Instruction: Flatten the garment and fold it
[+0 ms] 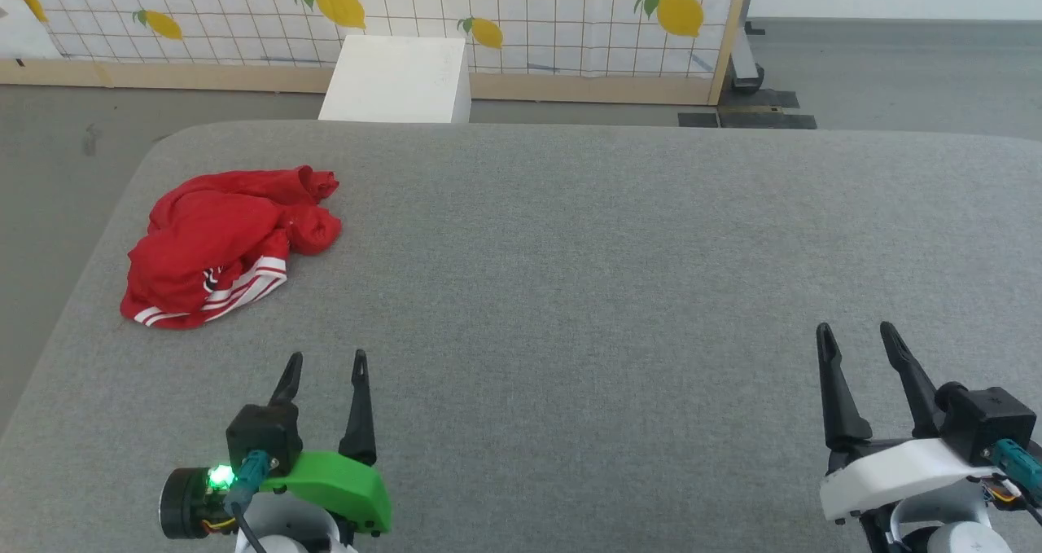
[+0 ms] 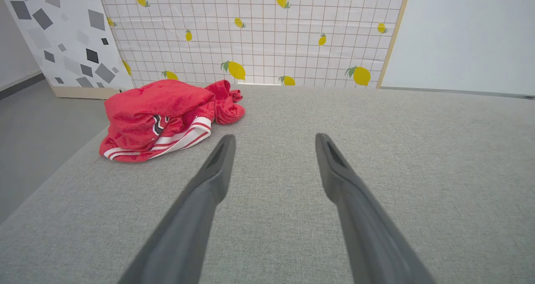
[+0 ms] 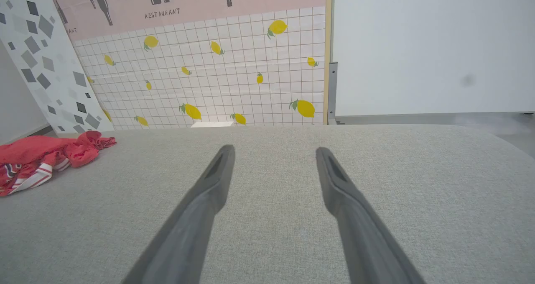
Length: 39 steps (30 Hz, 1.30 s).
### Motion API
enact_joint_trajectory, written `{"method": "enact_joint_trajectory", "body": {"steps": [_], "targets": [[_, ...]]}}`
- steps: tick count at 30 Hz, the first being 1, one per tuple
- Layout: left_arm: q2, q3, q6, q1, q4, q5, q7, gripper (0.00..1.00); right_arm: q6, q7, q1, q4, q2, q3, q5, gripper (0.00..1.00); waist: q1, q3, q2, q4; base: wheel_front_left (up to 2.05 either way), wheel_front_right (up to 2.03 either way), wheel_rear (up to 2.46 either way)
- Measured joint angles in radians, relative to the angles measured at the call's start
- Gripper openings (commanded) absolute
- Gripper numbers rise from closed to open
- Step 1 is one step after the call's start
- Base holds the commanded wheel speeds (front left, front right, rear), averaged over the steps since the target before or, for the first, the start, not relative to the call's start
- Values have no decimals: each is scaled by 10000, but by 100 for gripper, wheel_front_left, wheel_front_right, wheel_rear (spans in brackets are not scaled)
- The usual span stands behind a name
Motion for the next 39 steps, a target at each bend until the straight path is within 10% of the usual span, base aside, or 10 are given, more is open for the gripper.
{"method": "enact_joint_trajectory", "body": {"steps": [39], "targets": [[0,-33,132,-81,502,-387,-784,100,-2,-798,163,600,0,-167,410,100,0,-105,0,763,0,0,0]]}}
